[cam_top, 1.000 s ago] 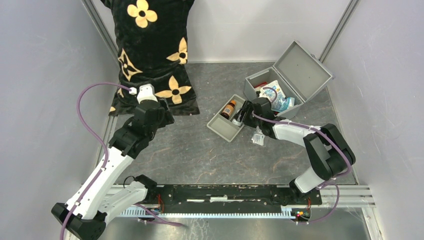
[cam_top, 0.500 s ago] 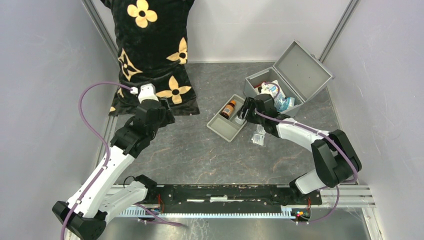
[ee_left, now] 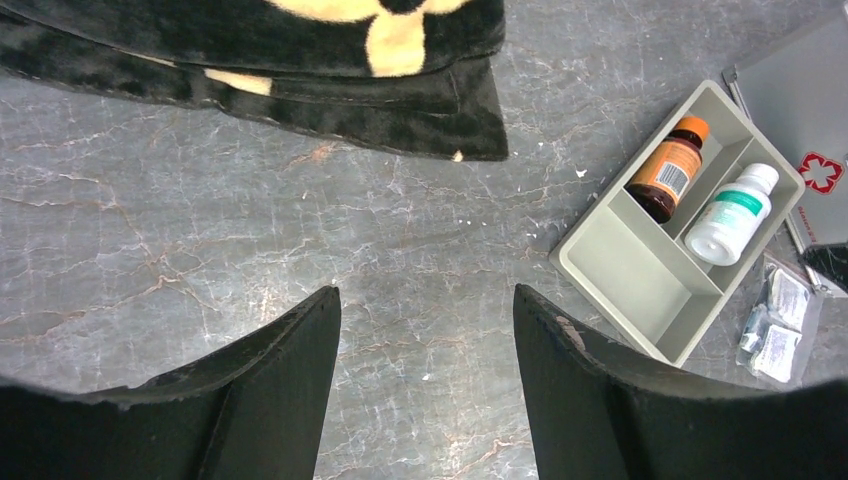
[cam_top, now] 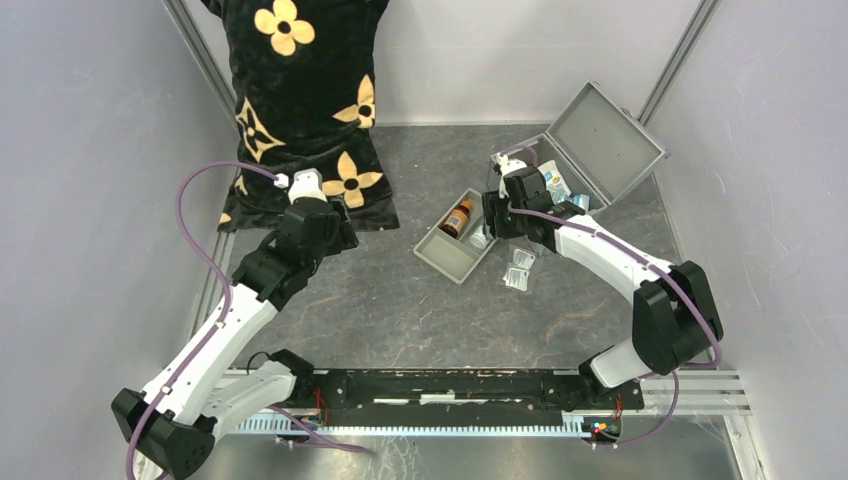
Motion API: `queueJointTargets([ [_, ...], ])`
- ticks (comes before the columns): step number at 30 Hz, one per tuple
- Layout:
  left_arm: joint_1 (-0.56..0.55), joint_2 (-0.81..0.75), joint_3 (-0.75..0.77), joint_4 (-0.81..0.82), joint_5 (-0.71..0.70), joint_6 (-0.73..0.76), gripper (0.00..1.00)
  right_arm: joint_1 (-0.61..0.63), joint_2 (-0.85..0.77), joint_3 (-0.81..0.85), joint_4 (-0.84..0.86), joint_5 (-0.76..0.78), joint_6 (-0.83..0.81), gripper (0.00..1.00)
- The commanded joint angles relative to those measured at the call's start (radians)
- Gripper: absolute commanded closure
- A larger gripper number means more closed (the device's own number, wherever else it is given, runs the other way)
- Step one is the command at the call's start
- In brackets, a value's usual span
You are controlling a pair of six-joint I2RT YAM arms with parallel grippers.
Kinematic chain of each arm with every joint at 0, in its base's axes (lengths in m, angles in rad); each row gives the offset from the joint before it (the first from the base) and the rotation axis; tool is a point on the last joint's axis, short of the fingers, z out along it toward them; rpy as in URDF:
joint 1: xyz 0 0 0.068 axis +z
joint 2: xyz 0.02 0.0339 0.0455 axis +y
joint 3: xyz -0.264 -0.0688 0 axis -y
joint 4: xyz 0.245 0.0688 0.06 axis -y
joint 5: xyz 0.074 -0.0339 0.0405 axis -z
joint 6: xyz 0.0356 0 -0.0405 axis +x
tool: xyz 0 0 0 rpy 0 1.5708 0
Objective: Organize the medicine kit
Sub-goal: Place the pill bottle in the medicine box compartment, then pick up the medical item at the center of the board.
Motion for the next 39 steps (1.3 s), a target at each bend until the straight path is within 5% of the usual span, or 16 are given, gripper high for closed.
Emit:
queueJointTargets([
  [1,0.002,0.005,-0.013,0.064,0.036,-0.005,0.29,-0.003,-0.094,-0.039,-0.212,0.229,-0.019,0.36],
  [6,0.003,0.027,-0.014,0.077,0.052,-0.005,0.3,-0.005,-0.158,-0.124,-0.283,0.327,0.055,0.31],
  [13,0.003,0.046,-0.018,0.098,0.081,-0.01,0.3,-0.005,-0.225,-0.321,-0.098,0.306,0.336,0.29],
  [19,0.003,0.04,-0.017,0.093,0.08,-0.005,0.3,-0.005,-0.146,-0.341,-0.04,0.333,0.377,0.33],
  [30,0.002,0.042,-0.012,0.083,0.071,-0.004,0.3,-0.004,-0.093,-0.383,0.008,0.302,0.351,0.56],
  [39,0.003,0.043,-0.011,0.085,0.074,-0.005,0.3,-0.005,-0.125,-0.381,0.005,0.293,0.323,0.91],
])
